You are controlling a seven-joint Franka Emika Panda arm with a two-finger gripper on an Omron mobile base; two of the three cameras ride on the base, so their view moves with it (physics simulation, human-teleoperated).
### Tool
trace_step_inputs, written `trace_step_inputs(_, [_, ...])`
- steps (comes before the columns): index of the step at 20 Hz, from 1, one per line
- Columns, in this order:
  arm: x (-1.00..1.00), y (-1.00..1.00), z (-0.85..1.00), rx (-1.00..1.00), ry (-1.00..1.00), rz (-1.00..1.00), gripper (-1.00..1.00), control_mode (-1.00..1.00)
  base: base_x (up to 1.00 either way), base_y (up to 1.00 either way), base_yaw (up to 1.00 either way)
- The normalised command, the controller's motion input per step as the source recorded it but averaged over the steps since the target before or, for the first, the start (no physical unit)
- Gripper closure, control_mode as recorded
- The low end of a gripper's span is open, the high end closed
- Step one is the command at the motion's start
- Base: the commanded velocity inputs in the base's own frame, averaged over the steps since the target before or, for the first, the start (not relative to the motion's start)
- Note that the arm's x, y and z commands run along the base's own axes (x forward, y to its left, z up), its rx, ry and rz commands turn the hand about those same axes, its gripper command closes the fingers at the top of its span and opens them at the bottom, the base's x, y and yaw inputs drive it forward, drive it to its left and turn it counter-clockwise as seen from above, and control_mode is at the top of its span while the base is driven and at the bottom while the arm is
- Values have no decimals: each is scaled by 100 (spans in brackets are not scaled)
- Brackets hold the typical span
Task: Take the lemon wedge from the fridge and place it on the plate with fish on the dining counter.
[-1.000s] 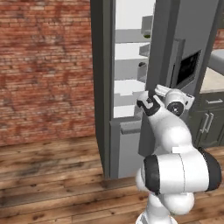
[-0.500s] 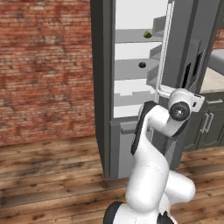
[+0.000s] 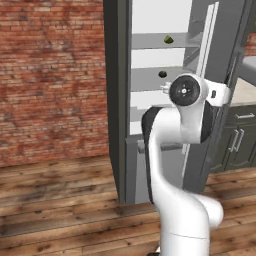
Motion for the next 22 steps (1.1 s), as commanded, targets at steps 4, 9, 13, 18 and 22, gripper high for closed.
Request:
trace_step_inputs(4, [37,39,2,-9,0,-16,-100,-100,0,0,0])
trace_step_inputs(9, [48,-2,-21,-3,0,-1,-100,-100,0,0,0])
trace_step_inputs(13, [48,-25,-8,0,0,-5,-100,-100,0,0,0])
trace_step_inputs(18, [40,-70,-9,0,0,-16,-100,-100,0,0,0])
trace_step_inputs(22, [41,-83,-8,0,0,-16,-100,-100,0,0,0])
